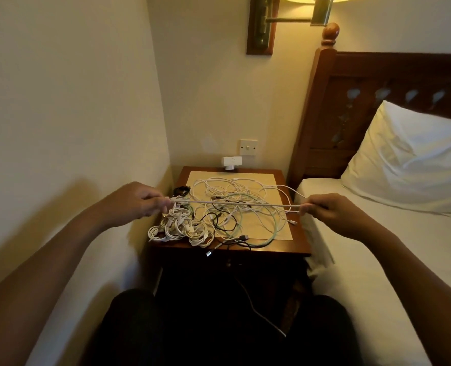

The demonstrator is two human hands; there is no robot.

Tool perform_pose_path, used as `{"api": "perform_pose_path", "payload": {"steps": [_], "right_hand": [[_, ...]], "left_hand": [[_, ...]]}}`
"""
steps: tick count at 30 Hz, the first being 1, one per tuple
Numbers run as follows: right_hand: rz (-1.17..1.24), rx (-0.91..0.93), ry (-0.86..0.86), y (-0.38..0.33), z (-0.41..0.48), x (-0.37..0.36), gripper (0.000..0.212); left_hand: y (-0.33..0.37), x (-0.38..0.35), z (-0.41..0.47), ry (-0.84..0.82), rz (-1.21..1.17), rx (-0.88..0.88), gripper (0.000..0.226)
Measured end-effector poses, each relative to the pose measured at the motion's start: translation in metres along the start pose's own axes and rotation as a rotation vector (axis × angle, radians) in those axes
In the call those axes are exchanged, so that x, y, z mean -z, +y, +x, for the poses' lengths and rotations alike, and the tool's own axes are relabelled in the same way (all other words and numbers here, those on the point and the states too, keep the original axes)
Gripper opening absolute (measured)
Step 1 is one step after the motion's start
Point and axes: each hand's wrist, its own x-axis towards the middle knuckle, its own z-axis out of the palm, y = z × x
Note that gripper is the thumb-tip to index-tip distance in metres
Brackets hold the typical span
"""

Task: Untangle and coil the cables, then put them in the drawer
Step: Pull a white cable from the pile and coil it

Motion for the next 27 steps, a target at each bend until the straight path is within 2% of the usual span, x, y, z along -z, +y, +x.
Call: {"api": "perform_pose_path", "payload": {"steps": [2, 5, 7, 10, 13, 15, 17, 19, 21, 23, 25, 27], "right_hand": [[0.014, -0.01, -0.003, 0.002, -0.005, 0.001, 0.022], [0.023, -0.018, -0.031, -0.008, -0.013, -0.002, 0.021], [0.103, 0.036, -0.096, -0.022, -0.02, 0.002, 0.025], [0.296, 0.166, -0.195, -0.045, -0.033, 0.016, 0.025], [0.495, 0.265, -0.118, -0.054, -0.036, 0.028, 0.028], [0.611, 0.222, -0.036, -0.046, -0.03, 0.029, 0.033], [0.653, 0.08, 0.005, -0.026, -0.023, 0.027, 0.043], [0.534, -0.07, -0.012, -0.004, -0.019, 0.022, 0.032], [0.208, -0.166, -0.17, 0.011, -0.018, 0.011, 0.024], [-0.046, -0.22, -0.362, 0.005, -0.021, -0.005, 0.022], [-0.1, -0.21, -0.413, -0.015, -0.021, -0.024, 0.049], [-0.02, -0.092, -0.329, -0.049, -0.022, -0.044, 0.069]], "left_hand": [[-0.013, -0.002, 0.005, 0.096, 0.076, 0.004, 0.062], [-0.026, -0.007, 0.022, 0.286, 0.296, 0.018, 0.033], [-0.034, -0.006, 0.031, 0.349, 0.343, 0.063, 0.033], [-0.041, -0.01, 0.036, 0.292, 0.367, 0.096, 0.034], [-0.034, -0.025, 0.036, 0.193, 0.367, 0.09, 0.035], [-0.028, -0.027, 0.034, 0.167, 0.313, 0.107, 0.036], [-0.022, -0.025, 0.027, 0.102, 0.115, 0.155, 0.037], [-0.01, -0.023, 0.016, 0.003, -0.174, 0.193, 0.039], [0.006, -0.024, 0.004, -0.087, -0.375, 0.178, 0.041], [0.027, -0.028, -0.001, -0.164, -0.463, 0.126, 0.042], [0.048, -0.038, 0.0, -0.207, -0.491, 0.085, 0.041], [0.068, -0.051, 0.004, -0.236, -0.53, 0.066, 0.039]]}}
